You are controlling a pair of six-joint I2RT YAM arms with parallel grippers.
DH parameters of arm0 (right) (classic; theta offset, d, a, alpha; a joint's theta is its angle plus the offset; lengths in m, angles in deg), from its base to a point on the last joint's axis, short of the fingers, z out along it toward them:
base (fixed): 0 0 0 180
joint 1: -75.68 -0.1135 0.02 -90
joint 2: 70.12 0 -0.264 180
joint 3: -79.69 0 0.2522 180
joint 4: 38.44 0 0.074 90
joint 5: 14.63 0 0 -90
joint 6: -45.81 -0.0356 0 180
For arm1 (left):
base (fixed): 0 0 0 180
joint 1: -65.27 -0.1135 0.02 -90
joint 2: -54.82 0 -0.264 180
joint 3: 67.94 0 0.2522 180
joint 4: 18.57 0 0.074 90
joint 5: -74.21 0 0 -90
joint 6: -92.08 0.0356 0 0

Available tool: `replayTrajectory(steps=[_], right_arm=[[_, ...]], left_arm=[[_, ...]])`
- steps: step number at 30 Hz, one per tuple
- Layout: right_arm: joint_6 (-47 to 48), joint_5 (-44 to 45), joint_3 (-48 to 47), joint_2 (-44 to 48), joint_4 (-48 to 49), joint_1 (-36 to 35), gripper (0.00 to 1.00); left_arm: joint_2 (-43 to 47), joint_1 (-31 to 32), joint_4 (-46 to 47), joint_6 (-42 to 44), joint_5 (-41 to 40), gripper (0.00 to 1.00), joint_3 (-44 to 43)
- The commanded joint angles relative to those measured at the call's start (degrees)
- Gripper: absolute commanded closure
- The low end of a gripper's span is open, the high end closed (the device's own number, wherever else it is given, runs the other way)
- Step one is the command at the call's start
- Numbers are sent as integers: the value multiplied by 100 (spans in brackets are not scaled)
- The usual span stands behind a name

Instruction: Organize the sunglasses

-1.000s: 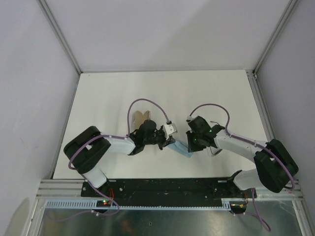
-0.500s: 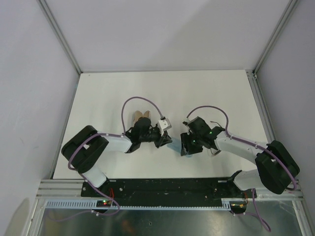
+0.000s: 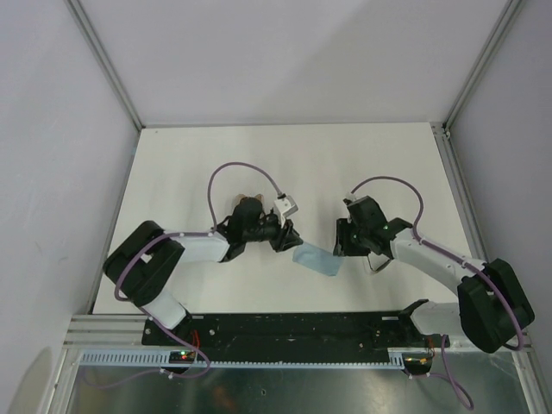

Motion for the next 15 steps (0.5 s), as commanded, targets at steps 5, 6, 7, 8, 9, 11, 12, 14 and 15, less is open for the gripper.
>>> replayTrajectory(steps=[5, 6, 7, 8, 9, 11, 12, 14, 15], right_arm=[[246, 719, 2, -481, 193, 36, 59], [267, 758, 2, -547, 225, 39, 59], [296, 769, -2, -602, 268, 40, 60], [327, 766, 0, -669, 294, 41, 62], [348, 764, -4, -711, 324, 41, 63], [378, 732, -19, -813, 369, 41, 66], [399, 690, -22, -867, 384, 37, 68], [433, 663, -22, -949, 397, 25, 71], [457, 568, -23, -979, 402, 11, 72]], left_arm=[[-521, -32, -793, 69, 71, 66, -949], [-550, -29, -859, 101, 68, 67, -997], [-573, -19, -914, 122, 45, 67, -1057], [-598, -14, -986, 154, 16, 67, -1104], [-615, -11, -1035, 175, -3, 68, -1150], [-630, -14, -1111, 197, -30, 69, -1195], [-631, -11, -1137, 201, -30, 69, -1199], [-645, -16, -1161, 322, -4, 70, -1203], [-656, -12, -1175, 360, 13, 70, -1212]])
